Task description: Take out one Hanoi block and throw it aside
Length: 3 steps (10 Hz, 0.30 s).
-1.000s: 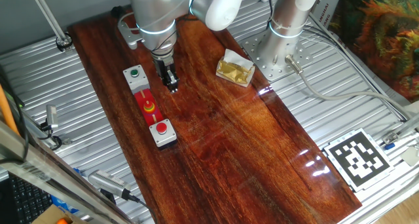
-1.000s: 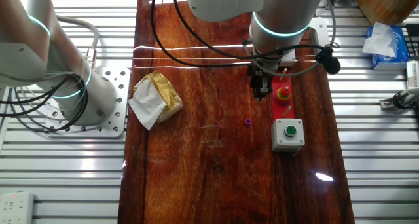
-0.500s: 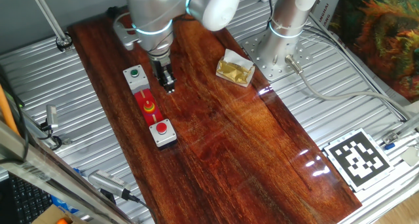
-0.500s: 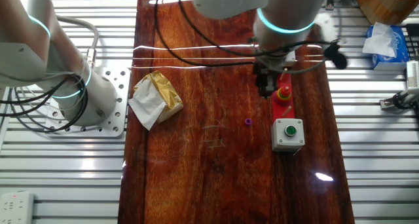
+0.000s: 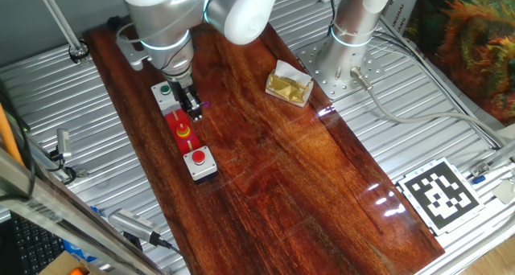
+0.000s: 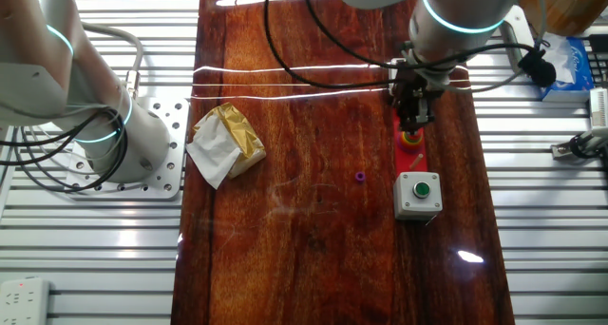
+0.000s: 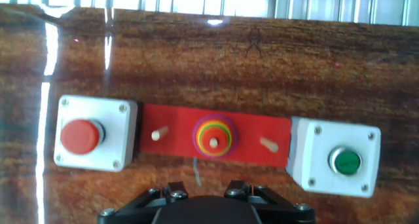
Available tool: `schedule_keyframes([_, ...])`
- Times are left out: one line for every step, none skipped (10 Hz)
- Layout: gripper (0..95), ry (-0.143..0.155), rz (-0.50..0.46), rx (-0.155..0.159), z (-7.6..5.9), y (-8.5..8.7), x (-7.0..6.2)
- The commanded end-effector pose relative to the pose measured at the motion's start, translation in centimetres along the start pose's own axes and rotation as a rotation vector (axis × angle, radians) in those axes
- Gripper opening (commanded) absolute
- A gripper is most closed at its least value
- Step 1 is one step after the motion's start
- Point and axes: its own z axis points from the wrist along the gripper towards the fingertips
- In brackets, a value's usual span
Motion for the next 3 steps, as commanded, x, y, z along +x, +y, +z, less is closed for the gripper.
schedule_keyframes([38.0,0.008,-0.006,-0.004,0.12,0.02,-0.30])
schedule_keyframes([38.0,0.009,-0.011,-0.003,0.12,0.02,-0.30])
schedule_keyframes([38.0,0.013,-0.013,-0.005,0.12,0.02,-0.30])
